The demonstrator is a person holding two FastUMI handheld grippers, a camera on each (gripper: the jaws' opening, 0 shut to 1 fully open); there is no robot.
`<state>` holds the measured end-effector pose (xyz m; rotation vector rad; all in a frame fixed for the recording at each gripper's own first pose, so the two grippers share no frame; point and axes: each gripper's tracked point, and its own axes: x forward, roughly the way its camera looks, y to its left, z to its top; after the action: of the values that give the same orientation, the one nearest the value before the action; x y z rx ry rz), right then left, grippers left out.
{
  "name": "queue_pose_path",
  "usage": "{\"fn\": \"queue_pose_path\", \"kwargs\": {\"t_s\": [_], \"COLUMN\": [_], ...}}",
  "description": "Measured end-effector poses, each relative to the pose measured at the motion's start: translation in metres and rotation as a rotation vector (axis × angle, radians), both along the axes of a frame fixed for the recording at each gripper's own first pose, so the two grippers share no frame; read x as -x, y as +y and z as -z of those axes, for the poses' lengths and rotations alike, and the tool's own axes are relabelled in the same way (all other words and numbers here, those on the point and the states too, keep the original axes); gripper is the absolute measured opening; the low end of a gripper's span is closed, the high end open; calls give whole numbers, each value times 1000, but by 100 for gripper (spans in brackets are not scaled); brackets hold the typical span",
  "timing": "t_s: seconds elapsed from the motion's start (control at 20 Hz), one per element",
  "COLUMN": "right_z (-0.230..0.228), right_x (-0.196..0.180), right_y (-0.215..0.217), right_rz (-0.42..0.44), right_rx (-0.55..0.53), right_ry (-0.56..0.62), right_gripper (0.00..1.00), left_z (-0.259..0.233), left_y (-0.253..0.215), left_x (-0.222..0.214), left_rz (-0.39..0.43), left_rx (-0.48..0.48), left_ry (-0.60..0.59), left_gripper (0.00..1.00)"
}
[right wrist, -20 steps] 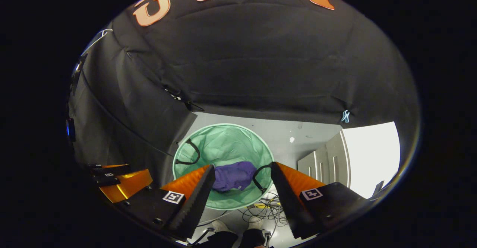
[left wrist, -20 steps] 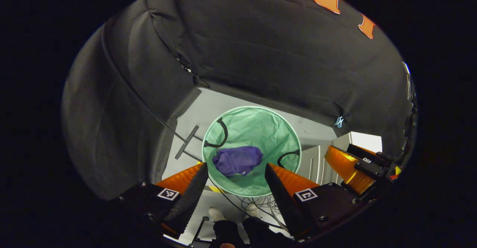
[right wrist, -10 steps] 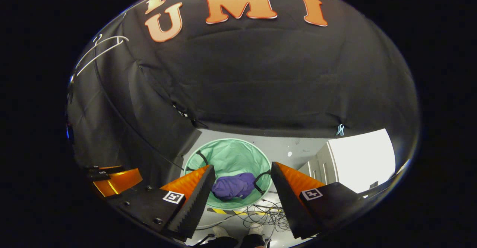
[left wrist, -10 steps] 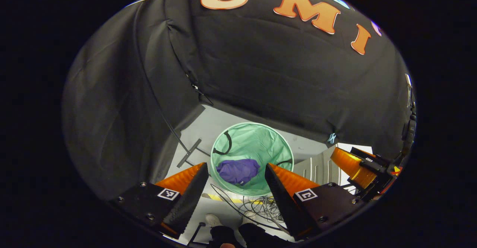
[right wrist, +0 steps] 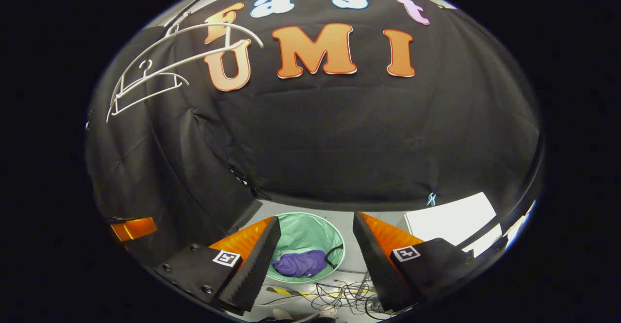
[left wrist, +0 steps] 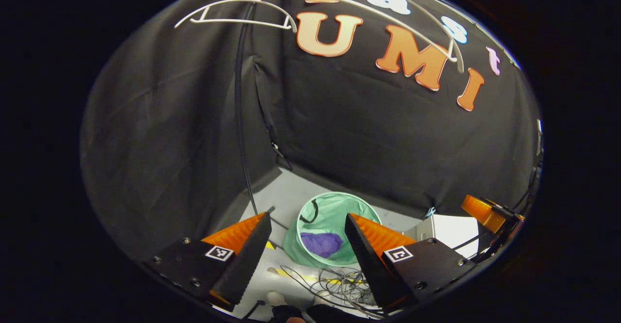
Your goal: Grasp the clothes on the hanger with both hands and then place them into the laundry hamper below.
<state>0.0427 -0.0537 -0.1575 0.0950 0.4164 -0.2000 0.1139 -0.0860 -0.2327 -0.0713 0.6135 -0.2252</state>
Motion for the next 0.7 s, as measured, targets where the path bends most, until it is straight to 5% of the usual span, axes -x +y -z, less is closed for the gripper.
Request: {"fn": "queue_pose_path", "kwargs": {"t_s": [0.35, 0.7], "right_z": [-67, -158], "right_x": [28, 55], "right_y": [5, 22], "right_rz": [37, 73], "right_rx": [44, 131], "right_ry": [-141, -301], "right_gripper": [98, 98], "left_z": [-100, -213], "left_y": [63, 95], "left_x": [-8, -10], "left_rz": [-53, -16], "left_rx": [36, 58], "left_ry": [-218, -471], "left_gripper": [97, 96]}}
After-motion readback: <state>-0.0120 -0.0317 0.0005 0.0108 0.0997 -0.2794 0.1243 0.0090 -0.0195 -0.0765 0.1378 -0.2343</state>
